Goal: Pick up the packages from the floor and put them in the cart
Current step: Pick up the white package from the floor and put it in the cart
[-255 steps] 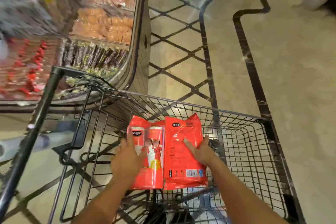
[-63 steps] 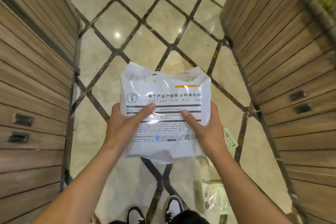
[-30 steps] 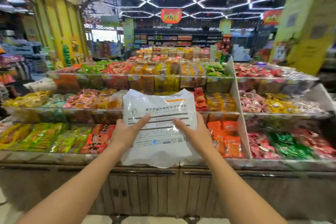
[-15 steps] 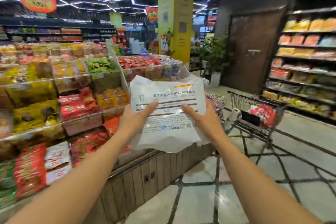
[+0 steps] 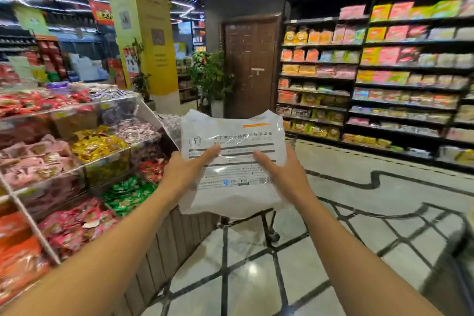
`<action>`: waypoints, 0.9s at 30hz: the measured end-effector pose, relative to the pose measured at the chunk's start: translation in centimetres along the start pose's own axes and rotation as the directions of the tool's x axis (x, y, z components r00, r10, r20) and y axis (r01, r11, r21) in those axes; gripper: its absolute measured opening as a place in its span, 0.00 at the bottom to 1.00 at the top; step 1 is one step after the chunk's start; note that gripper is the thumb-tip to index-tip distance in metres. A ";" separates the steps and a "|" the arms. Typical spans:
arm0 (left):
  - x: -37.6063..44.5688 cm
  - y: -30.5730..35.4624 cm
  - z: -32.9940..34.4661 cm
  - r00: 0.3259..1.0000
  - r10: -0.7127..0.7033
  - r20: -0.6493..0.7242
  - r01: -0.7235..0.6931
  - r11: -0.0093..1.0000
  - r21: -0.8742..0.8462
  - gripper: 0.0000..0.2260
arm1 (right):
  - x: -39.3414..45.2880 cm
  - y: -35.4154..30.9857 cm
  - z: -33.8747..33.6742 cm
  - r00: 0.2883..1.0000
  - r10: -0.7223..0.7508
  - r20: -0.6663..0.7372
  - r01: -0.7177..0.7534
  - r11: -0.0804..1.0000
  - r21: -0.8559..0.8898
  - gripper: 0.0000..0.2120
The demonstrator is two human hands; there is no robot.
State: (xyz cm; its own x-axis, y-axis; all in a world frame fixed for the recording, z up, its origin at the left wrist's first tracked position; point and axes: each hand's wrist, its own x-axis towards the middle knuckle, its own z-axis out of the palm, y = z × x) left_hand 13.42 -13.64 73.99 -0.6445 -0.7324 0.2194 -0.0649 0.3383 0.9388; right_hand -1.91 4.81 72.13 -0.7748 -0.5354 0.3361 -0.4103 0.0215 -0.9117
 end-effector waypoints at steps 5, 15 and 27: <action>7.0 -0.4 9.6 0.992 0.024 0.122 -0.015 0.997 -0.071 0.17 | 6.5 5.6 -5.2 0.990 0.072 -0.120 -0.078 0.996 -0.050 0.37; 27.0 -3.1 25.1 0.960 -0.060 0.272 0.088 0.992 -0.091 0.20 | 24.5 15.9 -11.3 0.945 0.172 -0.277 -0.205 0.974 -0.094 0.37; 48.0 -4.6 42.0 0.934 -0.122 0.337 0.153 0.986 -0.066 0.33 | 45.5 26.1 -18.8 0.926 0.193 -0.324 -0.248 0.959 -0.139 0.37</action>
State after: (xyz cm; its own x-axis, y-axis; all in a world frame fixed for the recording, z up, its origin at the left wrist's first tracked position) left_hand -49.17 -25.50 69.08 -0.8503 -0.5263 0.0007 -0.1121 0.1824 0.9768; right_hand -56.95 -3.17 68.05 -0.9527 -0.2178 0.2118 -0.2674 0.2706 -0.9248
